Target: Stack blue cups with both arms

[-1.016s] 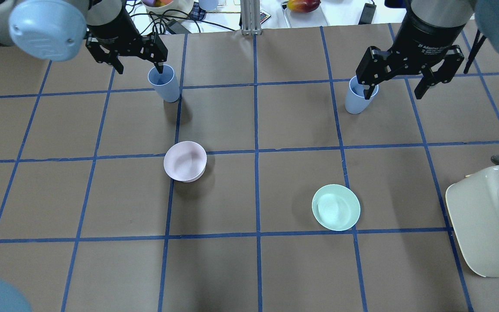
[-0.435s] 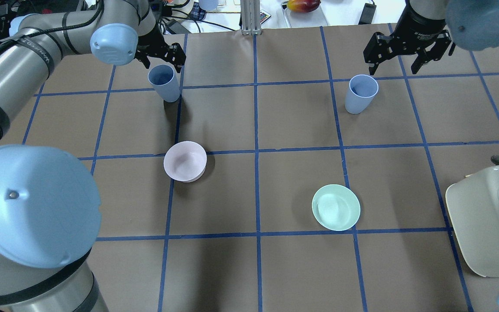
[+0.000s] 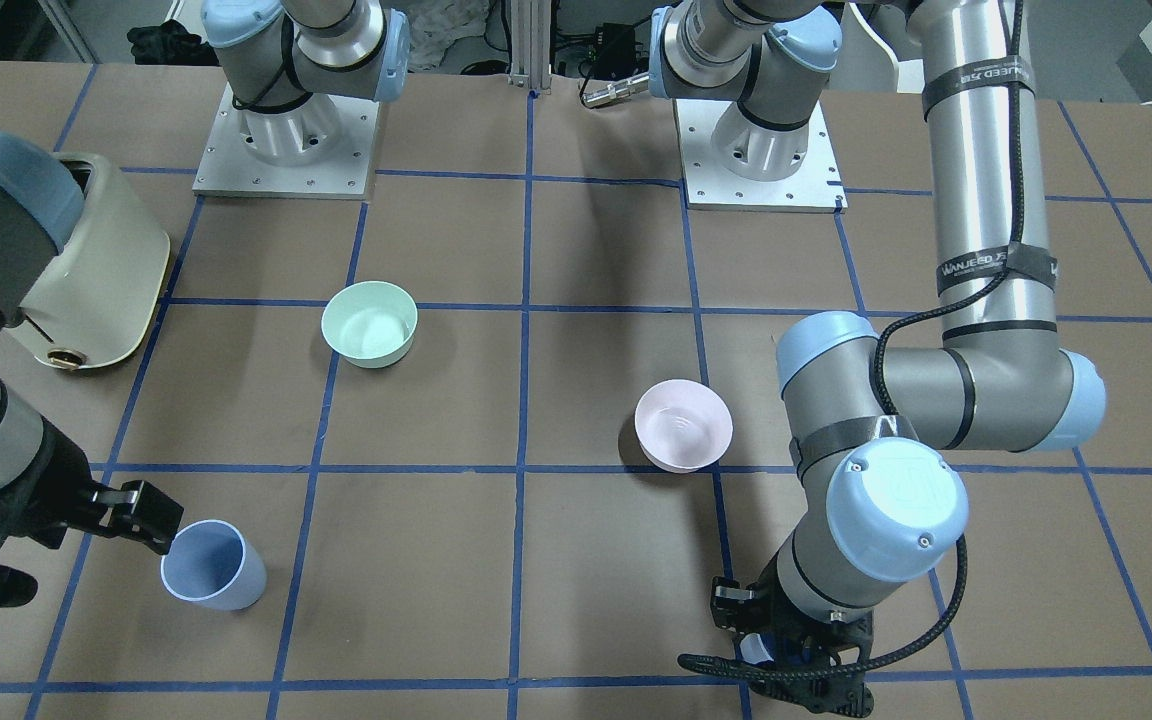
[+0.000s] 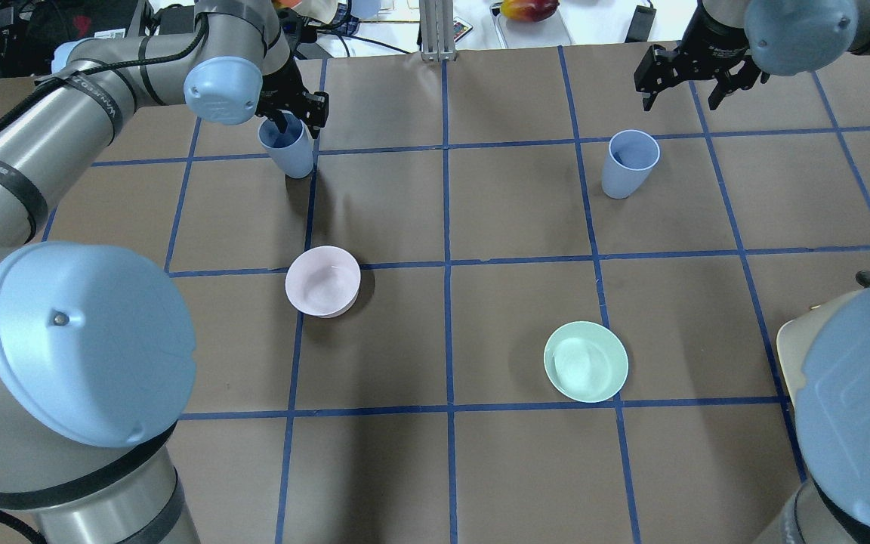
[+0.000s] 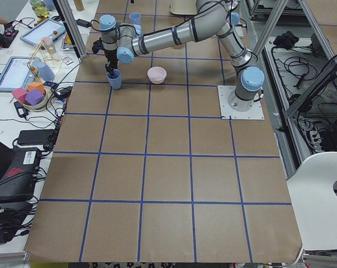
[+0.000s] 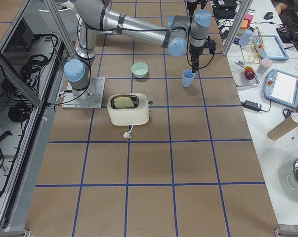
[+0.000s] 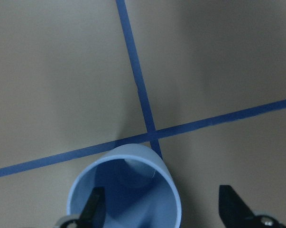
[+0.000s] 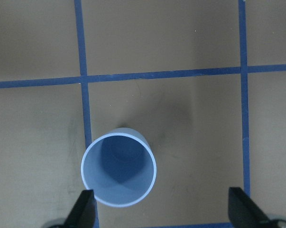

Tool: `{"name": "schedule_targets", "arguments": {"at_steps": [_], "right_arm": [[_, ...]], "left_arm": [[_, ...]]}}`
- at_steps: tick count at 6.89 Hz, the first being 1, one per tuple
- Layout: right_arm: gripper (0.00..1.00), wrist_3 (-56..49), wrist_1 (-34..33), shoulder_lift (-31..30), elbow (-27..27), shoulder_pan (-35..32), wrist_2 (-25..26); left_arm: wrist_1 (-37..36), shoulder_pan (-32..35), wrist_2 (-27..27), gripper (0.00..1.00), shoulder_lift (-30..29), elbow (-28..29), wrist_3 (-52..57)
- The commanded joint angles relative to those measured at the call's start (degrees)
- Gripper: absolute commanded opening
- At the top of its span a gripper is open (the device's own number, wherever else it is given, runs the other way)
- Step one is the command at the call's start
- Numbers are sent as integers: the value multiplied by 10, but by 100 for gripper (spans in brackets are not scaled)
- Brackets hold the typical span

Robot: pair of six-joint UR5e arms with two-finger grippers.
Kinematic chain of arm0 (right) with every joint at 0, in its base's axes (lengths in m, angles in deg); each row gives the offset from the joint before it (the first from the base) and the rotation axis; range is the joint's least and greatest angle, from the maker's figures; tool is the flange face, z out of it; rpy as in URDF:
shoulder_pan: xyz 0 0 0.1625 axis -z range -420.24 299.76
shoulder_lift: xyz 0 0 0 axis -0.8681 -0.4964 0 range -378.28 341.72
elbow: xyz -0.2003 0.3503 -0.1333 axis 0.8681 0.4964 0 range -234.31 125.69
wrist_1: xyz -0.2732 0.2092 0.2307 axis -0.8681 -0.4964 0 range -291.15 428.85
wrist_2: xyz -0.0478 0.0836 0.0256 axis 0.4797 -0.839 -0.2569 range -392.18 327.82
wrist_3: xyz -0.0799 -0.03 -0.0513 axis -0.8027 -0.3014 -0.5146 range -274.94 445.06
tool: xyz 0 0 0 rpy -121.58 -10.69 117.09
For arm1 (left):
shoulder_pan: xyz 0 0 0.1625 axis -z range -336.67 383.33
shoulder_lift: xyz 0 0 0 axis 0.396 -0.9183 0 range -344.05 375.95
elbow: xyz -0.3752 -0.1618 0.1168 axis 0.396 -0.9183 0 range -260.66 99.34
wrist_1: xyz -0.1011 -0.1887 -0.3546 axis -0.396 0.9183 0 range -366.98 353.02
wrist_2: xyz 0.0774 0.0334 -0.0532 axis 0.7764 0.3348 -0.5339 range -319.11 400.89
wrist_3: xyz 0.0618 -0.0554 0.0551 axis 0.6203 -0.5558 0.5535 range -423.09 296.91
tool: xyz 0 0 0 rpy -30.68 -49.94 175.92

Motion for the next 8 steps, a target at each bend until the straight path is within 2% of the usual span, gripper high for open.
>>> {"name": "schedule_targets", "arguments": {"at_steps": [1, 3, 5, 7, 8], "right_arm": [[100, 9, -3, 52, 21, 2, 0], [100, 10, -6, 72, 16, 2, -4], [100, 8, -1, 83, 14, 2, -5], [100, 6, 0, 89, 13, 2, -6], [55, 7, 0, 89, 13, 2, -5]], "left_arm": [[-1, 1, 21, 0, -2, -1, 16], [6, 39, 25, 0, 14, 1, -10], [9, 144, 21, 0, 32, 2, -221], [28, 230, 23, 0, 43, -8, -327], [28, 246, 26, 0, 37, -10, -346]]}}
